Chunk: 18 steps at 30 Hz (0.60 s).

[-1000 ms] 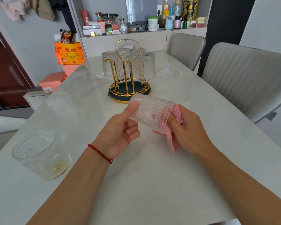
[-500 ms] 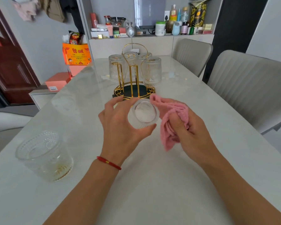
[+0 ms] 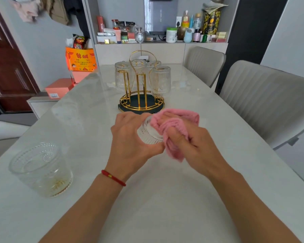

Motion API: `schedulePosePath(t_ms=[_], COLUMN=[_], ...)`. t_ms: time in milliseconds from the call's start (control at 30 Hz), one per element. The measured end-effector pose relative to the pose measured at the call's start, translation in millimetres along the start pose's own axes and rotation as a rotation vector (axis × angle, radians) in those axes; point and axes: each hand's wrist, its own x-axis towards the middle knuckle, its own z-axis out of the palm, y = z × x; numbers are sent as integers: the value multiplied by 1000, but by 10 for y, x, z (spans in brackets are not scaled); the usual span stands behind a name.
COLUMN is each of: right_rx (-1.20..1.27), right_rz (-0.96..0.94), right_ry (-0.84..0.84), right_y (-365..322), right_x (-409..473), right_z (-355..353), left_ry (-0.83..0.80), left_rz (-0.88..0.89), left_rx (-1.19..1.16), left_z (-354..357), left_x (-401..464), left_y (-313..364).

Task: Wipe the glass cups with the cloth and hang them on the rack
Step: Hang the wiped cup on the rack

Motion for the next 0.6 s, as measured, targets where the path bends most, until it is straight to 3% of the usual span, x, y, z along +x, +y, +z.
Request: schedulePosePath(t_ms=[100, 167, 300, 433, 533, 600], right_rx=[-18, 132, 599, 975, 1225, 1257], right_rz=[-79, -58, 160, 522, 678, 733], right_ry=[-94, -116, 46, 232, 274, 255], right_y=[-59, -60, 0, 215, 314, 357], right_x=[45, 43, -37, -31, 9, 8], right_z=[86, 27, -154, -179, -162, -147], left_ry=[-17, 8, 19, 130, 199, 261], left_rz=[-10, -99, -242, -479, -541, -589], left_rx=[-46, -52, -26, -375, -460, -405], left_z=[-23, -50, -50, -136, -208, -270], left_x=[-16, -13, 70, 504, 1001, 1335], left_y=[-26, -85, -99, -102, -140, -181])
